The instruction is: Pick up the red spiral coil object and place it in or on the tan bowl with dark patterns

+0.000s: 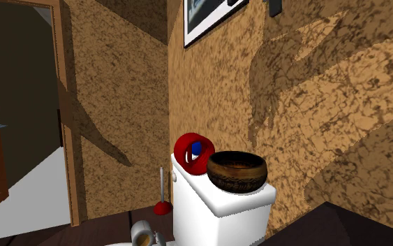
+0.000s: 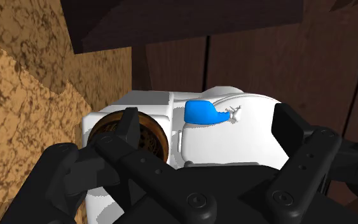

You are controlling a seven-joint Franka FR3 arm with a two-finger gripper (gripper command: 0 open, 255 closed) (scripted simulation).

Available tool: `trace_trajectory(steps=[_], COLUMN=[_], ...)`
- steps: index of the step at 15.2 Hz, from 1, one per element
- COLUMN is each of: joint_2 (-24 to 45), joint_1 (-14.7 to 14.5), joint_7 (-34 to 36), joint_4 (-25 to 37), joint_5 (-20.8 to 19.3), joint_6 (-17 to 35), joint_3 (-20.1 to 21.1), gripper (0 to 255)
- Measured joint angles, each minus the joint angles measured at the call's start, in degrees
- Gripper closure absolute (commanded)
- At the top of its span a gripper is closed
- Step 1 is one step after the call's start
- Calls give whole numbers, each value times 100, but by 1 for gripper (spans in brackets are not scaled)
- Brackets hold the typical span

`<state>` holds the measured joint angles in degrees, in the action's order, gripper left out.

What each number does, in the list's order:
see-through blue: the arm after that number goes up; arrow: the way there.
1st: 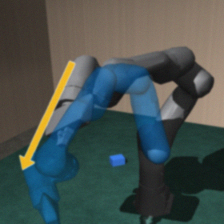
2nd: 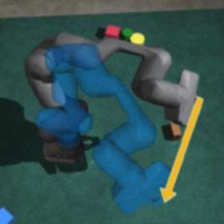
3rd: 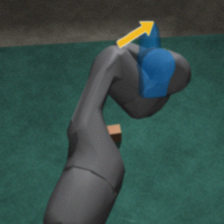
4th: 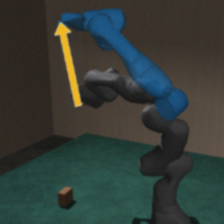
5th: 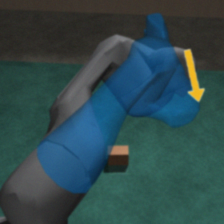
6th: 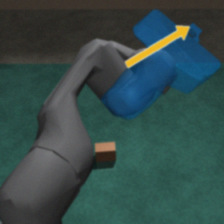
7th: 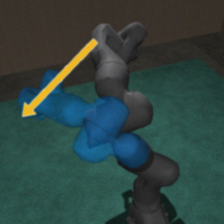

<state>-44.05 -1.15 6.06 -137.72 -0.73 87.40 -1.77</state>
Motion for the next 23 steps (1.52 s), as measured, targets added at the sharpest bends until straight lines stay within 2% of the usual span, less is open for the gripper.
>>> trace_trajectory(steps=[3,10,17,23], joint_2=[73,717,2039,3287], joint_1=[15,110,299,579], joint_7=[90,645,1383,2244], joint_4=[-159,-839,-992,-766], joint_5=[-6,-75,-346,-958], joint_6=[294,2010,3874,5184], joint_3=[46,330,655,905], gripper=[0,0,0,0])
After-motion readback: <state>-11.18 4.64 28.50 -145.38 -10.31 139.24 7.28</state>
